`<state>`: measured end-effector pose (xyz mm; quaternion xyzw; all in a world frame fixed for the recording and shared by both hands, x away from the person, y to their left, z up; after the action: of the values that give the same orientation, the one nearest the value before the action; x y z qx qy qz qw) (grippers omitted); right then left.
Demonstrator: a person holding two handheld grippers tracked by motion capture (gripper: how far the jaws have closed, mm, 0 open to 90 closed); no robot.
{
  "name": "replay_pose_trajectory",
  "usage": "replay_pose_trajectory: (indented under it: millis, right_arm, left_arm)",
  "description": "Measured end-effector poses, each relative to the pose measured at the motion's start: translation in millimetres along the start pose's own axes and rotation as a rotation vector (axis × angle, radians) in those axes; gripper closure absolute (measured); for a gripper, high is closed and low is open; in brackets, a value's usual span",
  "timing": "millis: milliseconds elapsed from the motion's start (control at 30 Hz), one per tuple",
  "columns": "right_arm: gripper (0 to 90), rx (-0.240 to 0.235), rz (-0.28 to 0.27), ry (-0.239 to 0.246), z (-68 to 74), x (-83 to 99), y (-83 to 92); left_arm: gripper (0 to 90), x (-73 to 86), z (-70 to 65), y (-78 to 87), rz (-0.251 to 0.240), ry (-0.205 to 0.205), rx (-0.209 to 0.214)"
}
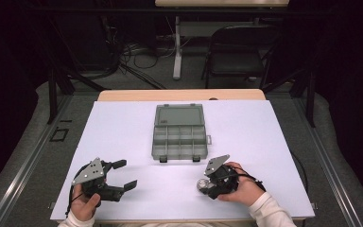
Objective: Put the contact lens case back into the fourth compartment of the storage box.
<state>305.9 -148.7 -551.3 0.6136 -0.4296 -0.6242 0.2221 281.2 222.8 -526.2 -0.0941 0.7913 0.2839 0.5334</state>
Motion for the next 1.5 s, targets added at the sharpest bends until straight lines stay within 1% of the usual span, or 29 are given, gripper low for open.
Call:
replay_pose_trajectory:
  millis: [200, 233, 300, 333, 467, 500, 567, 700, 800, 900, 1033, 1267, 1500]
  right_arm:
    - [38.7, -0.003, 0.014, 0.004, 0.4, -3.0, 1.0]
    - [38.6, -0.008, 0.018, -0.004, 0.6, -3.5, 1.4]
    - [38.4, -0.014, 0.023, -0.001, 0.2, -3.9, 1.3]
    - [38.1, -0.018, 0.032, -0.006, 0.5, -4.2, 1.2]
    - [37.9, -0.017, 0.086, 0.013, 1.0, -6.3, -0.8]
    - [37.9, -0.017, 0.086, 0.013, 1.0, -6.3, -0.8]
    - [37.9, -0.019, 0.111, 0.015, 1.7, -7.4, -2.2]
    - [37.9, -0.025, 0.131, 0.019, 2.1, -8.1, -4.0]
    - [38.3, -0.042, 0.148, 0.021, 1.8, -7.7, -6.9]
    - [39.5, -0.049, 0.165, 0.018, 2.2, -7.0, -8.7]
    - [42.7, -0.051, 0.166, 0.016, 1.4, -6.9, -9.5]
    - [44.0, -0.056, 0.164, 0.015, 0.4, -6.6, -9.8]
    - [47.3, -0.074, 0.161, 0.019, -0.2, -6.3, -10.4]
  left_arm:
    - [15.6, 0.0, 0.2, 0.0, 0.0, 0.001, 0.0]
    - [15.6, 0.0, 0.2, 0.0, -0.001, 0.002, 0.002]
    - [15.6, 0.0, 0.2, 0.1, -0.001, 0.001, 0.002]
    - [15.6, -0.1, 0.2, 0.2, -0.001, 0.002, 0.003]
    - [15.6, -0.1, 0.3, 0.2, 0.0, 0.002, 0.003]
    - [15.5, -0.1, 0.3, 0.2, 0.0, 0.002, 0.003]
    - [15.6, 0.0, 0.2, 0.1, -0.001, 0.002, 0.003]
    - [15.6, 0.0, 0.3, 0.1, 0.0, 0.002, 0.003]
    - [15.6, 0.0, 0.4, 0.1, 0.0, 0.003, 0.002]
    - [15.6, 0.1, 0.4, 0.0, -0.001, 0.003, 0.0]
    - [15.6, 0.0, 0.4, 0.0, 0.0, 0.002, 0.001]
    - [15.6, 0.1, 0.4, 0.0, 0.001, 0.002, 0.001]
    - [15.6, 0.2, 0.5, -0.1, 0.002, 0.002, 0.0]
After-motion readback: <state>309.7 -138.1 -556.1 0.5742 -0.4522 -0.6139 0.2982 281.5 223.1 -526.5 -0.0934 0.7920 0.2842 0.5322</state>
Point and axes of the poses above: each handheld gripper's, and its own axes: y roughly backward along the jaws, x roughly out of its underside, z roughly to its left, the point moved 2 cm from there along -y, roughly forward along the jaws, and after that the axes turned 11 degrees about y, right-handed, at the moved point
